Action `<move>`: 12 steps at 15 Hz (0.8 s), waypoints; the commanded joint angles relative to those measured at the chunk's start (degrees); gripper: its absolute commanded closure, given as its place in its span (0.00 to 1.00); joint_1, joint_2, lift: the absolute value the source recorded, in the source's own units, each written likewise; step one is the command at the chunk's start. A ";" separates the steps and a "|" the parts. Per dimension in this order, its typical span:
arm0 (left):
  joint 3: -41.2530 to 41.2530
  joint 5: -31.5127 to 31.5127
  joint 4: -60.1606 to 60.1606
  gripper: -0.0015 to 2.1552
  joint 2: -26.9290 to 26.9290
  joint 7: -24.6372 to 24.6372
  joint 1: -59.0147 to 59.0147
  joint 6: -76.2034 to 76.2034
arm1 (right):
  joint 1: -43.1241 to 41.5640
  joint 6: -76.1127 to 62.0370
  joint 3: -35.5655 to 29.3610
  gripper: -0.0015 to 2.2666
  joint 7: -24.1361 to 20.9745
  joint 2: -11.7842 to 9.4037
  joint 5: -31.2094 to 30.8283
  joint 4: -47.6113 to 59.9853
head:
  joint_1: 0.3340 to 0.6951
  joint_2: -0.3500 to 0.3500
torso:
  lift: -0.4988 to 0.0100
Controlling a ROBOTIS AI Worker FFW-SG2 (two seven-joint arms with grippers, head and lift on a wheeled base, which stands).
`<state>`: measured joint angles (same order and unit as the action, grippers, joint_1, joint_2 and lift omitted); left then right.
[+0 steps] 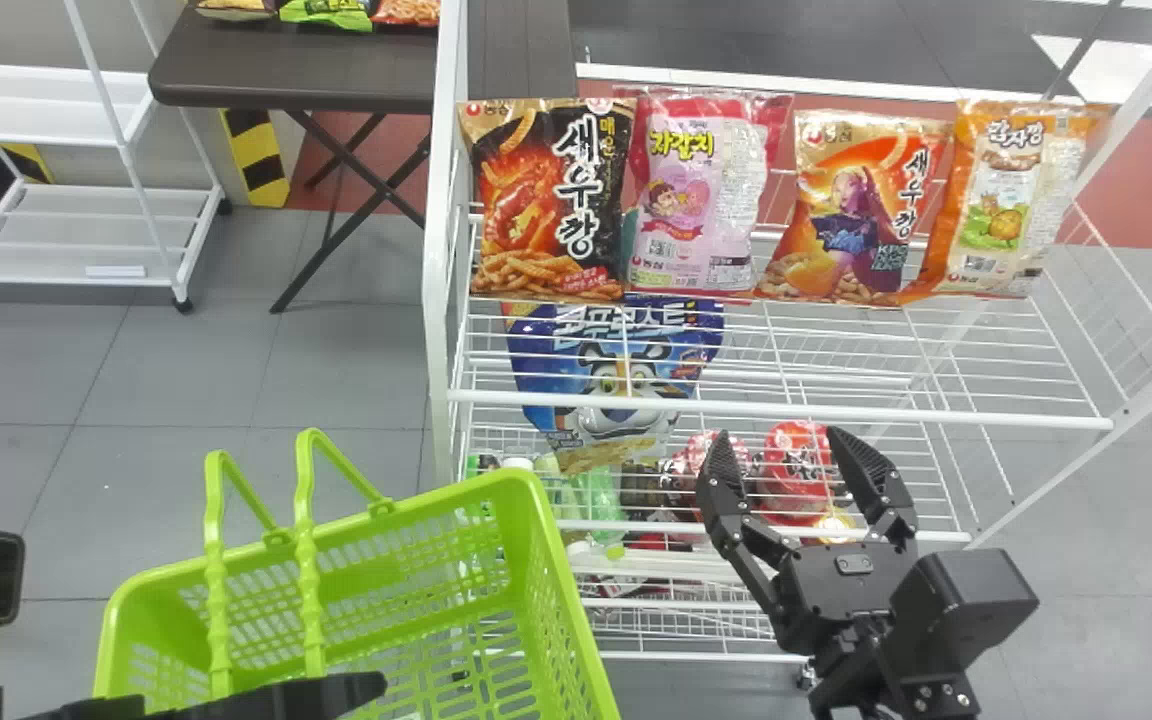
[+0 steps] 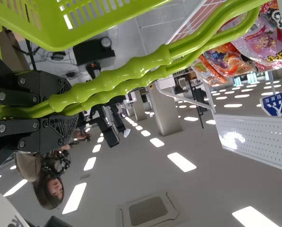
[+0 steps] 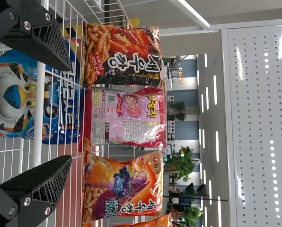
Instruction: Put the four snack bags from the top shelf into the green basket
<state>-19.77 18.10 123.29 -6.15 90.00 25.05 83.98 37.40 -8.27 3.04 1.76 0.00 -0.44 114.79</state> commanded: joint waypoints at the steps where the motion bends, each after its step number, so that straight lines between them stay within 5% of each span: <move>1: 0.00 0.00 -0.06 1.00 0.00 0.57 0.00 0.00 | -0.31 0.68 -0.05 0.08 0.00 0.05 0.00 0.00 | 1.00 0.33 | 0.98; 12: 0.96 0.00 0.02 1.00 -0.44 0.57 0.09 0.00 | -5.58 5.25 0.74 0.08 -0.52 0.05 -0.35 -1.67 | 1.00 0.34 | 0.98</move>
<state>-19.12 18.11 123.11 -6.53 90.00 25.14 83.98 33.75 -4.34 3.32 1.39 0.00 -0.71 113.58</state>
